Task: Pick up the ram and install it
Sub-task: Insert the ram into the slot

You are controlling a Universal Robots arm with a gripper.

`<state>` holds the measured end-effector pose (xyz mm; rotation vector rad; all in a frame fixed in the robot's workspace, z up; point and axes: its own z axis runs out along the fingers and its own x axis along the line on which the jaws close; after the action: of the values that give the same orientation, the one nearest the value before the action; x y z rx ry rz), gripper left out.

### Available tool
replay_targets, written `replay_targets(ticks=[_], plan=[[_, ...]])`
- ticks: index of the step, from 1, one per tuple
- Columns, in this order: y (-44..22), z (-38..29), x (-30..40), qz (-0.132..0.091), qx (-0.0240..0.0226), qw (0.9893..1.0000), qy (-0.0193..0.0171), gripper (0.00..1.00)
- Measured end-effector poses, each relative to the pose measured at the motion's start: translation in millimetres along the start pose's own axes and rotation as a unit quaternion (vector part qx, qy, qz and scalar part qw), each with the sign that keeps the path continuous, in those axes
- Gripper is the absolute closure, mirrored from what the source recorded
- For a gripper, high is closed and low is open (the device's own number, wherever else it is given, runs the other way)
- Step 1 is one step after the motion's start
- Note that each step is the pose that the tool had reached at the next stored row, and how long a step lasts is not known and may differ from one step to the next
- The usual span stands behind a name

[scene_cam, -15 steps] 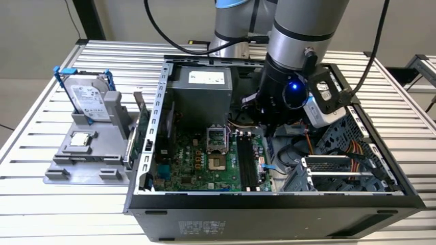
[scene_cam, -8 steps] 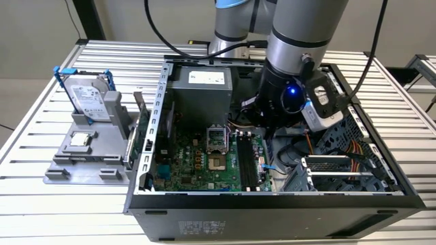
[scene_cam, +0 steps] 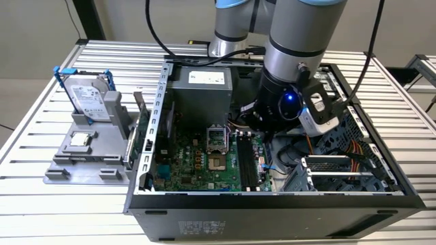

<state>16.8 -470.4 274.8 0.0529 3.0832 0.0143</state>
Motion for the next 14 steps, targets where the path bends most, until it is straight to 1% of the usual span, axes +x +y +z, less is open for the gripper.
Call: replay_targets(ticks=[3, 4, 9, 14], plan=[[0.0, 3.8, 0.2, -0.002, -0.0001, 1.0, -0.0002, 1.0], [-0.2, 8.3, 0.5, -0.003, -0.0002, 1.0, -0.0001, 1.0], [-0.8, 12.9, 2.2, -0.004, -0.0002, 1.0, -0.0001, 1.0], [-2.3, 19.3, 4.2, -0.005, -0.0002, 1.0, -0.0001, 1.0]])
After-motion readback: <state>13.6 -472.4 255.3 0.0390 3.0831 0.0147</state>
